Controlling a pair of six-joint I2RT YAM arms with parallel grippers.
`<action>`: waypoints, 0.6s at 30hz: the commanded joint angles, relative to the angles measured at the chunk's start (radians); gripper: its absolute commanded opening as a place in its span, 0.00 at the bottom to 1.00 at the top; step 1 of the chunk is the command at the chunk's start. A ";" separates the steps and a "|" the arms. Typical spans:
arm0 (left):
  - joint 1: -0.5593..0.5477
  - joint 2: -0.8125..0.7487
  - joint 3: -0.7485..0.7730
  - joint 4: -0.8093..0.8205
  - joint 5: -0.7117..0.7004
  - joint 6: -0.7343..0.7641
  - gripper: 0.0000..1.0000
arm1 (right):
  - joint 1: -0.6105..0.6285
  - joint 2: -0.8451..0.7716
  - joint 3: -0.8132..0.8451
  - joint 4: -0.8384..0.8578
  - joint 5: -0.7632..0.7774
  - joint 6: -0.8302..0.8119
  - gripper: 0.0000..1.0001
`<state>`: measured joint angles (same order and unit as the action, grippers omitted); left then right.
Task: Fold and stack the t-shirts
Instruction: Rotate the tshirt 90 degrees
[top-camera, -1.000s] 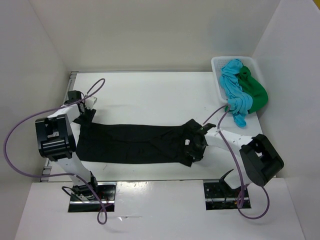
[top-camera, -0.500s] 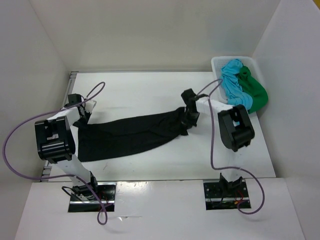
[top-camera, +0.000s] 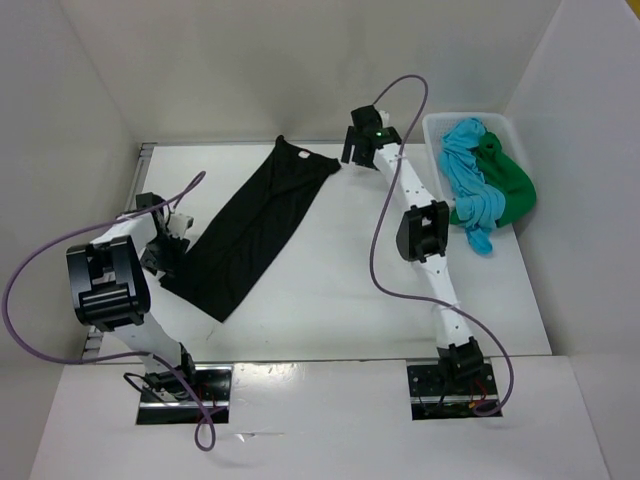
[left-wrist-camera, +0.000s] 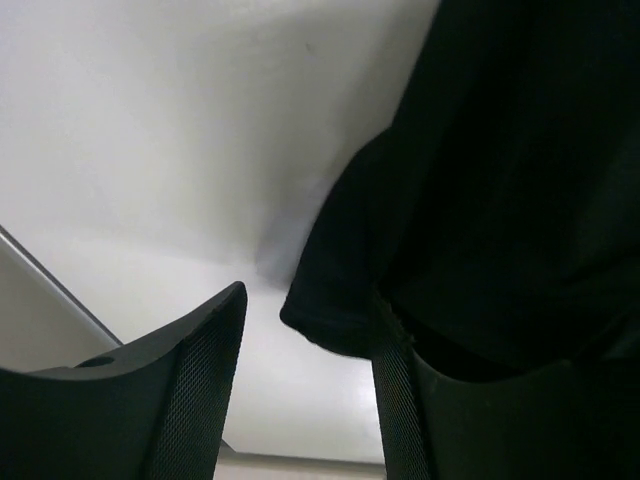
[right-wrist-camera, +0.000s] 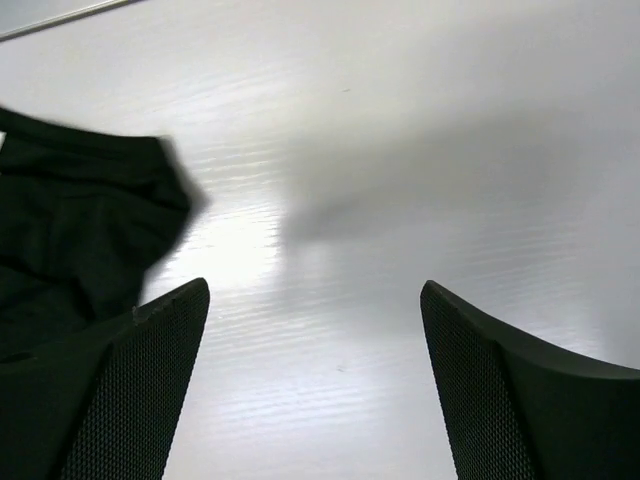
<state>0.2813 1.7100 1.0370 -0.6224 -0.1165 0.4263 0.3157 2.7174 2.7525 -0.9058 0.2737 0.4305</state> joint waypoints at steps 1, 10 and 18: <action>0.007 -0.069 0.023 -0.092 0.041 -0.049 0.59 | -0.032 -0.144 0.032 -0.087 0.053 -0.078 0.91; 0.007 -0.136 0.012 -0.073 0.107 -0.099 0.64 | 0.199 -0.693 -0.701 0.118 -0.073 -0.059 0.88; 0.007 -0.188 -0.049 -0.001 0.092 -0.100 0.68 | 0.571 -0.644 -0.960 0.194 -0.192 0.200 0.81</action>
<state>0.2813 1.5425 1.0088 -0.6575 -0.0456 0.3515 0.8246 1.9854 1.7969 -0.7559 0.1444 0.5129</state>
